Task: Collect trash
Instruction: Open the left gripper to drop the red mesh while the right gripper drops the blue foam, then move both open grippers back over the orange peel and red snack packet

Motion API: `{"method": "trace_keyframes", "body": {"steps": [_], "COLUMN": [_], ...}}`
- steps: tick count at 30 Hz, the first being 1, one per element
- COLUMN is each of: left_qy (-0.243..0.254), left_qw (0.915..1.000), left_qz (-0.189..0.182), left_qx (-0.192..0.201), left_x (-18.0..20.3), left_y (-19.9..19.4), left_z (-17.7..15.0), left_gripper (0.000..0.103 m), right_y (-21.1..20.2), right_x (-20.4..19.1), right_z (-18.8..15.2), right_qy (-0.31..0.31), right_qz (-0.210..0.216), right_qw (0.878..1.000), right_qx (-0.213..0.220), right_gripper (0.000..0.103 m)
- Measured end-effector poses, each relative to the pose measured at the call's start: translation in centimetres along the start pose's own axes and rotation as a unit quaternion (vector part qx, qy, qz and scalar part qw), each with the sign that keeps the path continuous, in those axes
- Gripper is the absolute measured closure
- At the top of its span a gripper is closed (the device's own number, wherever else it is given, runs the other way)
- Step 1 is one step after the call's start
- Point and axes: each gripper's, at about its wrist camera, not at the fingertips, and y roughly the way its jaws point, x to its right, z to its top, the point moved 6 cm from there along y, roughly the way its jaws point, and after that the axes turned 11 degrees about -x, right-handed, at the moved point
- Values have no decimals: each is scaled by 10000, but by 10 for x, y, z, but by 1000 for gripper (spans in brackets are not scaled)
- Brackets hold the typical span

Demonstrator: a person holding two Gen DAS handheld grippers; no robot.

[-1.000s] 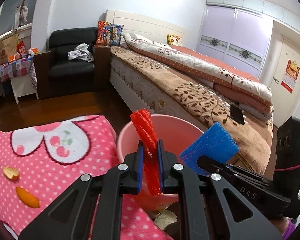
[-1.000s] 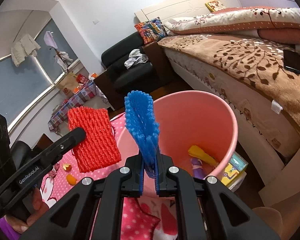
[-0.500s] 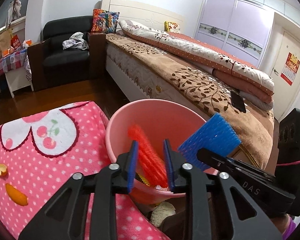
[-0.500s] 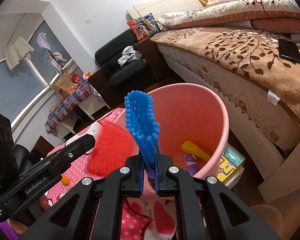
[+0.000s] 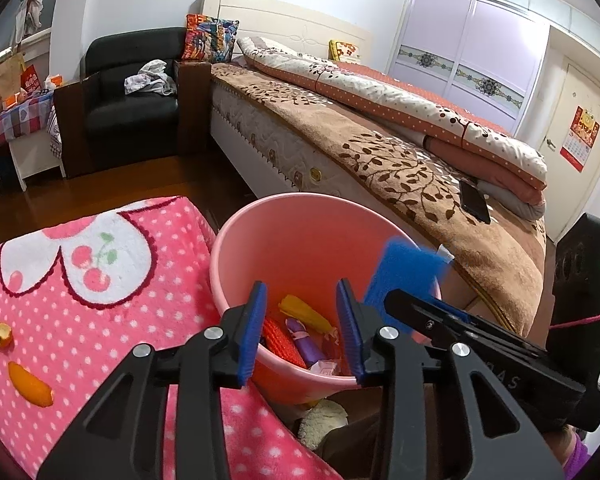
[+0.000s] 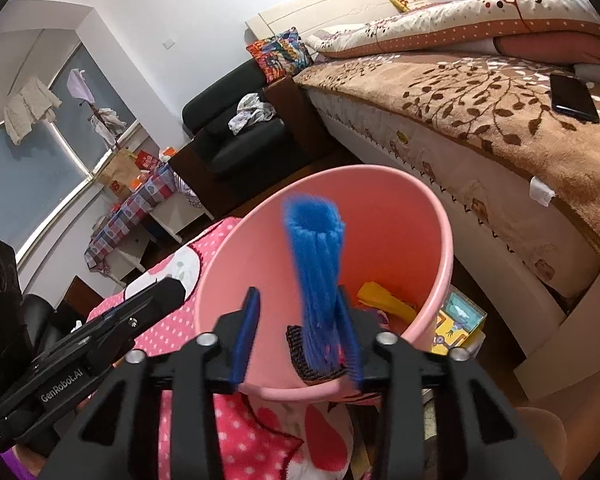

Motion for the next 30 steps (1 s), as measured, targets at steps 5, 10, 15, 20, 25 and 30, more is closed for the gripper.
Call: {"method": "trace_keyframes", "body": {"steps": [5,10,15,20,25,30], "left_qy": [-49,-56,-63,-88,-113,-161], "left_qw": [10000,10000,9999,9998,9991,9981], "left_qz": [-19,8,62,124,343,532], "left_qx": [5,31,57,127,201,266], "left_x": [-1,-2,-3,-6,-14,-27], "left_y": [-3,-7,-15,-26,-38,-49], "left_z": [0,-1,-5,-9,-15,-23], "left_gripper": [66,66,66,66,66,66], "right_y": [-2,-7,-11,-14,-14,-14], "right_x": [-2,-7,-15,-28,-44,-60], "right_z": [0,-1,-4,-11,-20,-28], "right_qy": [-18,-72,-173,-308,-456,-620], "right_qz": [18,81,130,208,304,374], "right_qw": [10000,9999,9997,9993,9985,9974], "right_qx": [15,41,70,57,7,-43], "right_gripper": [57,57,57,56,56,55]}}
